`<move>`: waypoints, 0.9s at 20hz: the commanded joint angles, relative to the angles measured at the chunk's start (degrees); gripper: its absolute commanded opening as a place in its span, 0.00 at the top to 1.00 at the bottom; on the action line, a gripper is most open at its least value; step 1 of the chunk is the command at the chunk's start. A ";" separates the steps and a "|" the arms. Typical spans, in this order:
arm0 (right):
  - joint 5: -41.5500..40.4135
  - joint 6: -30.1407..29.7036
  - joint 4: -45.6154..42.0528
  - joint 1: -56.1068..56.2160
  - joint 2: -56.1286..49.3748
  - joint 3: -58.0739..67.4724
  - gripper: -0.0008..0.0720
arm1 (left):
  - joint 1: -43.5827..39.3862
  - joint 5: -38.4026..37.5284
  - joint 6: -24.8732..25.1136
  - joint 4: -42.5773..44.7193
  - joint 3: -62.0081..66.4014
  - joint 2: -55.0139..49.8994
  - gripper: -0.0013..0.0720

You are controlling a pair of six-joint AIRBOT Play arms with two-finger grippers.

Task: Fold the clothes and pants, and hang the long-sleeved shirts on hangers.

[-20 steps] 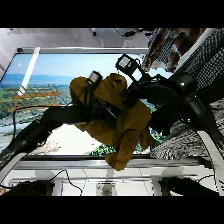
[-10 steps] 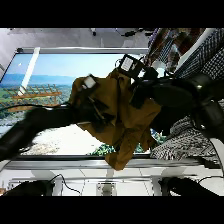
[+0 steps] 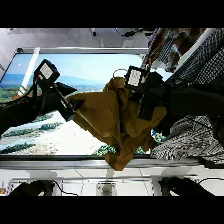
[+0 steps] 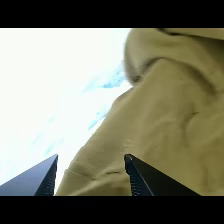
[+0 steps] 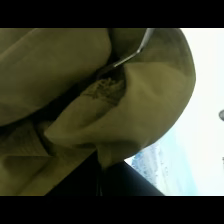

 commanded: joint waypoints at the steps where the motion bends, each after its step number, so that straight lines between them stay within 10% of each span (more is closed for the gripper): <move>1: -2.51 -0.63 1.79 0.02 0.31 -0.02 0.95 | 0.74 1.55 1.60 0.35 -0.66 -0.98 0.28; 6: -2.89 -0.57 2.34 0.02 0.31 -0.02 0.95 | 0.70 13.22 1.53 -3.76 -0.68 -6.84 0.37; 8: -3.61 -0.42 2.89 0.02 0.33 -0.02 0.95 | 0.72 11.93 1.55 -3.76 -0.68 -7.58 0.89; 13: -5.07 2.23 2.71 0.02 0.31 -0.02 0.94 | 0.72 10.23 1.09 -8.96 -0.66 -7.58 0.94; 16: -3.30 13.11 -3.56 0.02 0.76 -0.02 0.45 | 0.72 10.25 -1.25 -9.07 -0.68 -7.58 0.94; 18: -2.49 20.37 -8.87 0.02 2.27 -0.02 0.40 | 0.76 10.25 -1.46 -9.09 -0.68 -7.58 0.94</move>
